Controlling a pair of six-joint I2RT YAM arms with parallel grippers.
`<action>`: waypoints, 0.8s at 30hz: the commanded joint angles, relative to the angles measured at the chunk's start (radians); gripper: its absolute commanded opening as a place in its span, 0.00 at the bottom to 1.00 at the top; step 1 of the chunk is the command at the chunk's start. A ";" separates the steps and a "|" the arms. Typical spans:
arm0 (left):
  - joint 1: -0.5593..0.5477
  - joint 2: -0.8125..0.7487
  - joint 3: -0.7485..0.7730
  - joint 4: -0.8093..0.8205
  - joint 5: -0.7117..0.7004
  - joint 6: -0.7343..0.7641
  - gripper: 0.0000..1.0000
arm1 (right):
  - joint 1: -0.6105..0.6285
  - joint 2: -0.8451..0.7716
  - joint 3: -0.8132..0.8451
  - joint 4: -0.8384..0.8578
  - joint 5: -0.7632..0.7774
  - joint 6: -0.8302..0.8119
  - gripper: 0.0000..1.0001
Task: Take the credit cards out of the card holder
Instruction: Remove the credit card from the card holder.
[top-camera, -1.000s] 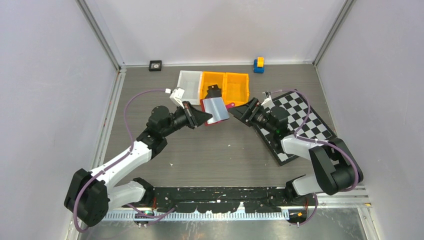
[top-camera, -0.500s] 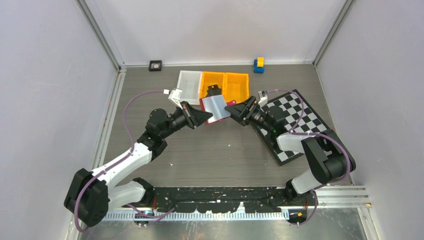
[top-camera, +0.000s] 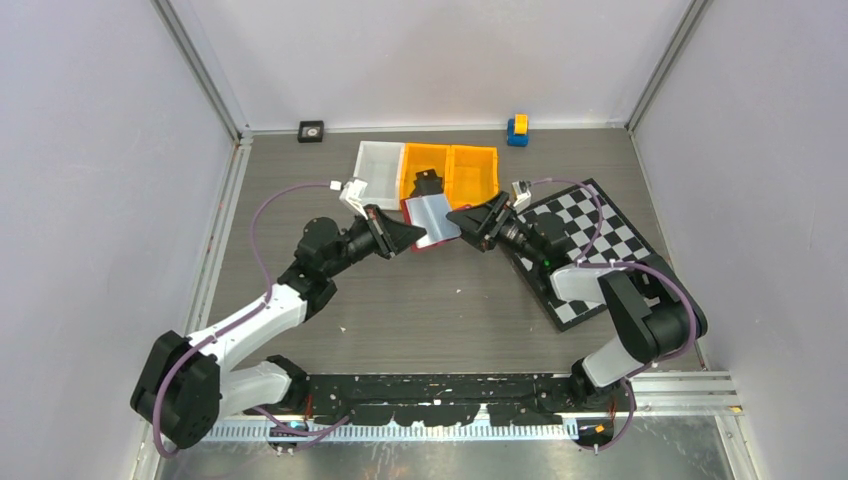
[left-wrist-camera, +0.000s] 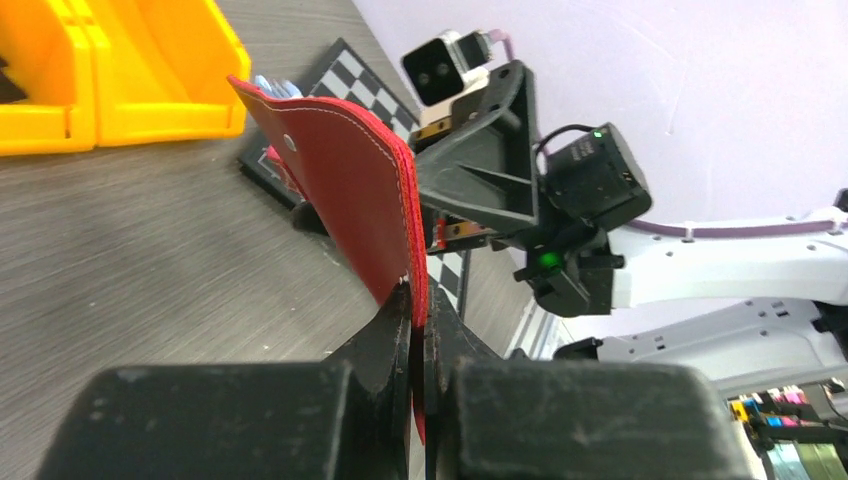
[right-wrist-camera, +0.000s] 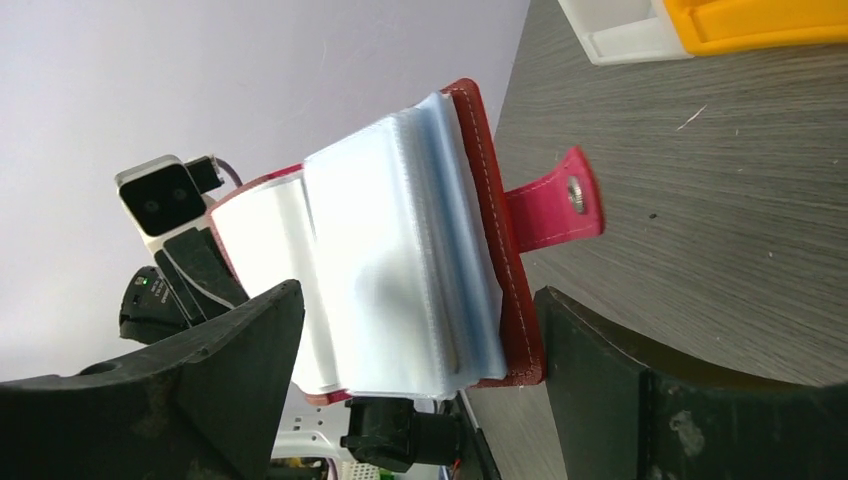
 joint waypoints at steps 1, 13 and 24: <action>-0.001 -0.012 0.028 -0.069 -0.093 0.045 0.00 | 0.005 -0.066 0.010 0.039 0.007 -0.013 0.86; -0.002 0.106 0.088 -0.110 -0.034 0.039 0.00 | -0.021 -0.197 -0.048 -0.065 0.099 -0.118 0.73; -0.002 0.207 0.125 -0.111 0.017 0.026 0.00 | -0.021 -0.186 -0.044 -0.038 0.081 -0.112 0.64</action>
